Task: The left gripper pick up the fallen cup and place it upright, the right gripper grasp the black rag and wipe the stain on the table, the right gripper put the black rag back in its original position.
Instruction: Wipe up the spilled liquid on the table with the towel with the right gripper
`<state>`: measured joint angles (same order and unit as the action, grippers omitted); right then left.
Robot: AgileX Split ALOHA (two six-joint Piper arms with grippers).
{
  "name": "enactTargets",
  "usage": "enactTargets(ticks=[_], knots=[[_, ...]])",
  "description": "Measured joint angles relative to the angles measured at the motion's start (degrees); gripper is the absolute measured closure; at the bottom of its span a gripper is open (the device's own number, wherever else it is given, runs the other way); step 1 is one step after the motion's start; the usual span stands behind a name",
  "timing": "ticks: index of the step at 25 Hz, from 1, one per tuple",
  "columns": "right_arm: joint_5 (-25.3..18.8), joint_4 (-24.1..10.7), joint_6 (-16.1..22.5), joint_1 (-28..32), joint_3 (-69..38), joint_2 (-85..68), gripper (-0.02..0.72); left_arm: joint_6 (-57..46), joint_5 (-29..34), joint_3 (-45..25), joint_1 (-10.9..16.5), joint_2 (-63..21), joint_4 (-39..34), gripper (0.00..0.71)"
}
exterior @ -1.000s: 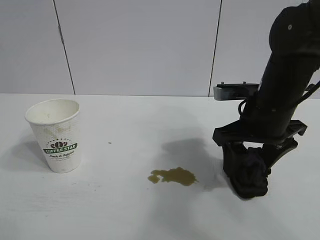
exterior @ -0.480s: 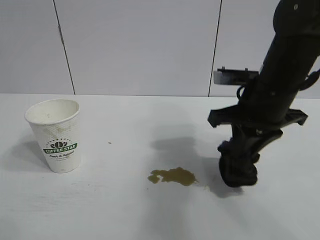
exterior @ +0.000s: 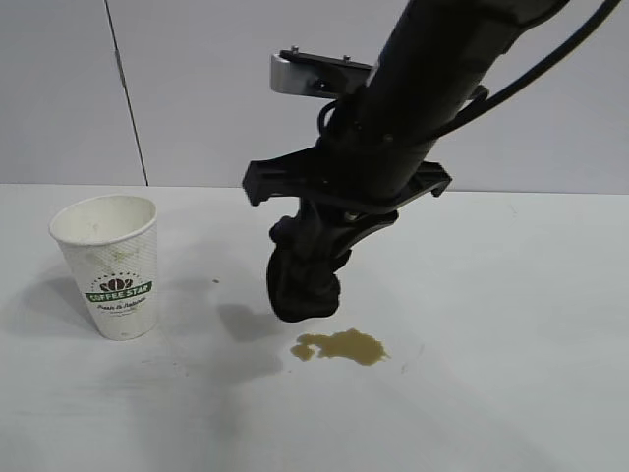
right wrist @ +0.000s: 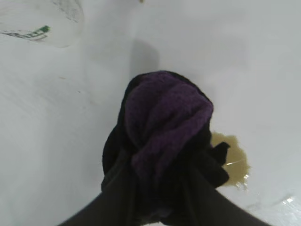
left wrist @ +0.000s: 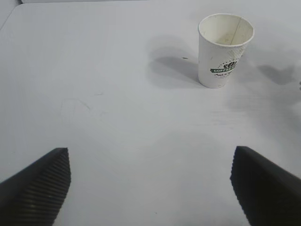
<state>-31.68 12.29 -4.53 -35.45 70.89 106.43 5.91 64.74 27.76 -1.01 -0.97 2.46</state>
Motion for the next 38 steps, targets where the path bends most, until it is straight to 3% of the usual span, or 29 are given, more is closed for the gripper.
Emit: enactTargets(ticks=[6, 17, 23, 30, 32, 38], knots=[[3.3, 0.1, 0.7, -0.7, 1.6, 7.5, 0.589, 0.0, 0.0, 0.0, 0.0, 0.0, 0.0, 0.047], [1.0, -3.0, 2.2, -0.8, 8.5, 15.6, 0.589, 0.0, 0.0, 0.0, 0.0, 0.0, 0.0, 0.047], [-1.8, -4.5, 2.9, 0.4, 8.7, 15.6, 0.589, 0.0, 0.0, -0.1, 0.0, 0.0, 0.0, 0.047], [-9.1, -6.0, 3.0, 5.7, 9.3, 15.6, 0.589, 0.0, 0.0, -0.2, 0.0, 0.0, 0.0, 0.047], [-10.7, -7.4, 3.0, 7.1, 9.3, 15.6, 0.589, 0.0, 0.0, -0.2, 0.0, 0.0, 0.0, 0.047], [-13.2, -16.9, 5.1, 9.7, 9.3, 15.2, 0.589, 0.0, 0.0, -0.2, 0.0, 0.0, 0.0, 0.047]])
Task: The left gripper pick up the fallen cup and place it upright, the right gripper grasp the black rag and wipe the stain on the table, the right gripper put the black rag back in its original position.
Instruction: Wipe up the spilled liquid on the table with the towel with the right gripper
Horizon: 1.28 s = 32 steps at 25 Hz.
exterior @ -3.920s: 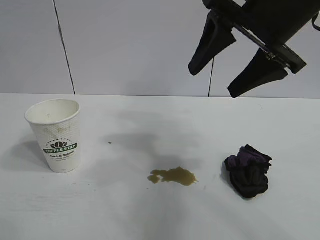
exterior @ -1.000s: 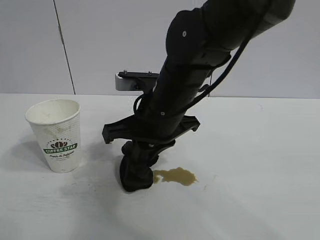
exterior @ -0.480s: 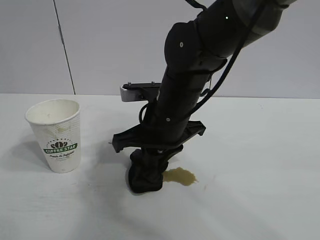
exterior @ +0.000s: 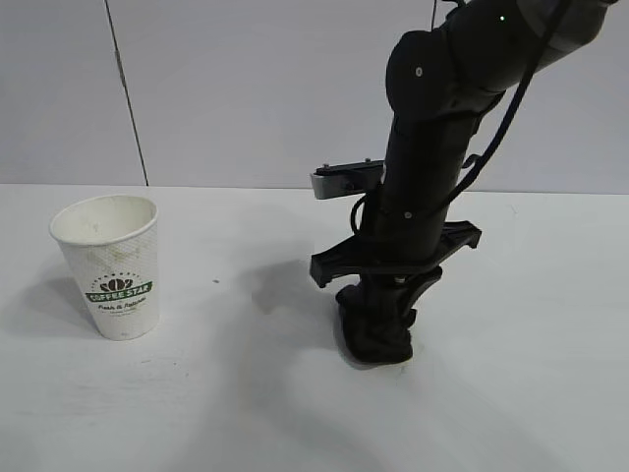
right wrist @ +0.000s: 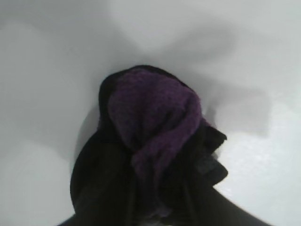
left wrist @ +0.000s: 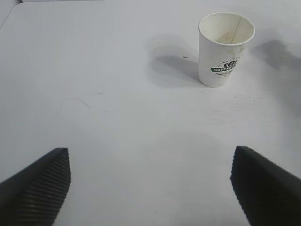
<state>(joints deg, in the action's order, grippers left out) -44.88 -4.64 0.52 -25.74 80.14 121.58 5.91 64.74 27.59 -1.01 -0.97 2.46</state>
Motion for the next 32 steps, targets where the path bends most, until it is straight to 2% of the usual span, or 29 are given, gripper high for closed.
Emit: enactTargets(ticks=[3, 6, 8, 11, 13, 16, 21, 25, 27, 29, 32], knots=[[-0.9, -2.2, 0.8, 0.5, 0.1, 0.0, 0.589, 0.0, 0.0, 0.0, 0.0, 0.0, 0.0, 0.047], [-3.7, -0.5, -0.8, 0.8, 0.3, 0.0, 0.589, 0.0, 0.0, 0.0, 0.0, 0.0, 0.0, 0.047], [-6.8, 3.0, -4.1, 1.2, 0.3, 0.0, 0.589, 0.0, 0.0, 0.0, 0.0, 0.0, 0.0, 0.047], [-11.4, 10.7, -10.5, 1.4, 0.2, 0.2, 0.589, 0.0, 0.0, 0.0, 0.0, 0.0, 0.0, 0.047], [-12.6, 15.7, -14.6, 0.3, 0.1, 0.5, 0.589, 0.0, 0.0, -0.1, 0.0, 0.0, 0.0, 0.047], [-11.5, 19.0, -17.3, -2.9, 0.0, 0.7, 0.589, 0.0, 0.0, -0.1, 0.0, 0.0, 0.0, 0.047], [-7.0, 20.1, -17.7, -8.1, -0.1, 0.8, 0.589, 0.0, 0.0, -0.1, 0.0, 0.0, 0.0, 0.047], [-5.8, 20.0, -17.1, -9.0, -0.1, 0.8, 0.589, 0.0, 0.0, -0.1, 0.0, 0.0, 0.0, 0.047], [-5.7, 18.3, -15.0, -9.0, -0.1, 0.8, 0.589, 0.0, 0.0, -0.1, 0.0, 0.0, 0.0, 0.047], [-5.6, 14.5, -11.1, -8.5, -0.1, 0.6, 0.589, 0.0, 0.0, -0.1, 0.0, 0.0, 0.0, 0.047], [-6.8, 4.6, -4.1, -6.2, 0.0, 0.3, 0.589, 0.0, 0.0, -0.1, 0.0, 0.0, 0.0, 0.047]])
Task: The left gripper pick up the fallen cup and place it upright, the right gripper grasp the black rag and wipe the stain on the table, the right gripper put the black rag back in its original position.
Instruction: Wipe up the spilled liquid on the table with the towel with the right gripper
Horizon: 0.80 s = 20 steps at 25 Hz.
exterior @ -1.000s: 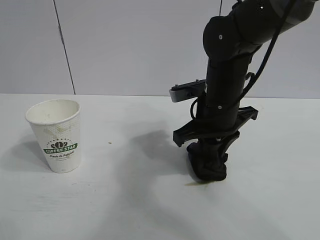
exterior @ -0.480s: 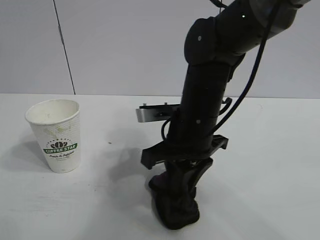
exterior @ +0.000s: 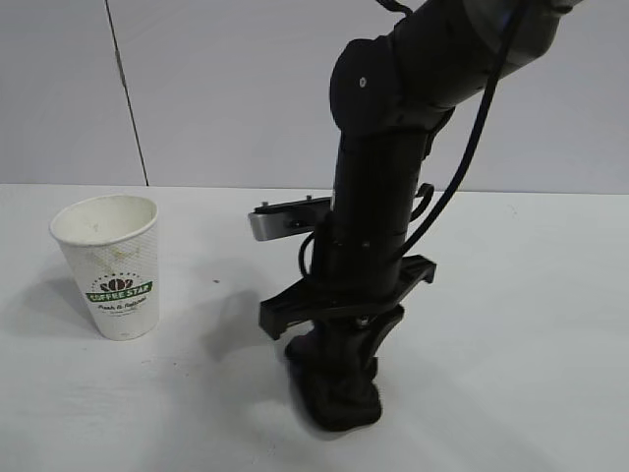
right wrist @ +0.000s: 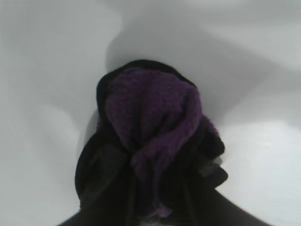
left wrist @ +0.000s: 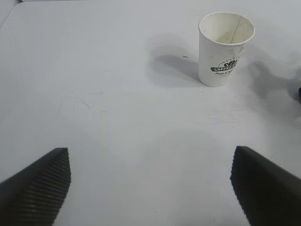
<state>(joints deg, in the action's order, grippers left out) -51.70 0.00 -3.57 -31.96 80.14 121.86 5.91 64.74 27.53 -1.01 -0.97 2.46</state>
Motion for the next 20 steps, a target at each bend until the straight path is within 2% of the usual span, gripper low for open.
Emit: enactTargets(ticks=[3, 5, 8, 10, 12, 17, 18, 20], knots=[[-2.8, -8.4, 4.5, 3.4, 0.0, -0.2, 0.589, 0.0, 0.0, 0.0, 0.0, 0.0, 0.0, 0.047], [-4.1, -10.8, 5.8, 5.7, 0.0, -0.2, 0.589, 0.0, 0.0, 0.0, 0.0, 0.0, 0.0, 0.047], [-4.7, -10.5, 6.3, 8.1, 0.0, -0.3, 0.589, 0.0, 0.0, 0.0, 0.0, 0.0, 0.0, 0.047], [-4.6, -8.5, 6.3, 8.6, 0.0, -0.5, 0.589, 0.0, 0.0, 0.0, 0.0, 0.0, 0.0, 0.047], [-4.1, -4.7, 4.6, 8.9, 0.0, -0.9, 0.589, 0.0, 0.0, 0.0, 0.0, 0.0, 0.0, 0.047], [-1.9, 16.9, -4.8, 9.0, 1.4, -1.8, 0.589, 0.0, 0.0, 0.0, 0.0, 0.0, 0.0, 0.047], [-1.4, 20.3, -6.3, 8.9, 1.8, -2.2, 0.589, 0.0, 0.0, 0.0, 0.0, 0.0, 0.0, 0.047], [-0.9, 23.2, -8.4, 8.5, 3.0, -2.6, 0.589, 0.0, 0.0, 0.0, 0.0, 0.0, 0.0, 0.047]])
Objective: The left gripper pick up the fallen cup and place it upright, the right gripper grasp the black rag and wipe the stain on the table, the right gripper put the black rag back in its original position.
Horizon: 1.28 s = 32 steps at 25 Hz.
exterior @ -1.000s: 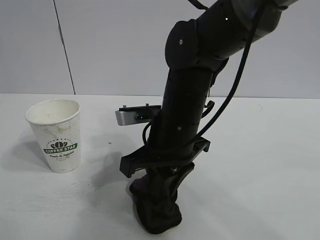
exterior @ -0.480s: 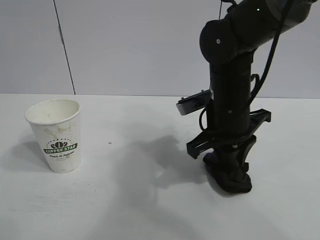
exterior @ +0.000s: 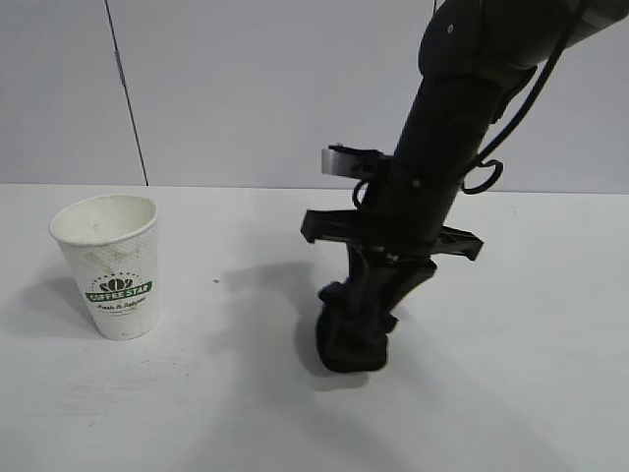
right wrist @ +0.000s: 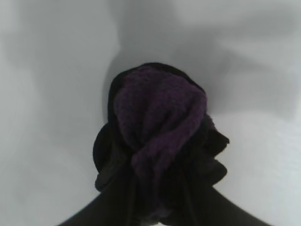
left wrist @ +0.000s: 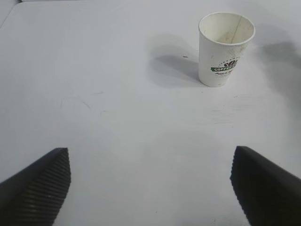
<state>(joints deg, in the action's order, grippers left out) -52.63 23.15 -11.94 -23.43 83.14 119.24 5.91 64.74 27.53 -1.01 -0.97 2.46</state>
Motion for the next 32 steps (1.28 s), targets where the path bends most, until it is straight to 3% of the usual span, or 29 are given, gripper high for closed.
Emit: enactTargets(ticks=[2, 8, 13, 15, 19, 21, 25, 32], knots=[[0.0, -0.4, 0.1, -0.6, 1.0, -0.1, 0.589, 0.0, 0.0, 0.0, 0.0, 0.0, 0.0, 0.047], [-1.3, -9.4, 5.0, -0.8, 1.6, -0.1, 0.589, 0.0, 0.0, 0.0, 0.0, 0.0, 0.0, 0.047], [-1.5, -13.0, 6.0, -0.8, 1.6, -0.1, 0.589, 0.0, 0.0, 0.0, 0.0, 0.0, 0.0, 0.047], [-1.2, -13.2, 6.0, -0.8, 1.6, -0.1, 0.533, 0.0, 0.0, 0.0, 0.0, 0.0, 0.0, 0.047], [-0.7, -13.3, 6.1, -0.8, 1.6, -0.1, 0.23, 0.0, 0.0, 0.0, 0.0, 0.0, 0.0, 0.047], [-0.5, -13.3, 6.1, -0.8, 1.6, -0.1, 0.167, 0.0, 0.0, 0.0, 0.0, 0.0, 0.0, 0.047], [-0.5, -14.2, 7.7, 0.5, 2.9, -0.3, 0.159, 0.0, 0.0, 0.0, 0.0, 0.0, 0.0, 0.047], [-0.3, -23.8, 11.3, 10.4, 4.3, -4.9, 0.159, 0.0, 0.0, 0.0, 0.0, 0.0, 0.0, 0.047]])
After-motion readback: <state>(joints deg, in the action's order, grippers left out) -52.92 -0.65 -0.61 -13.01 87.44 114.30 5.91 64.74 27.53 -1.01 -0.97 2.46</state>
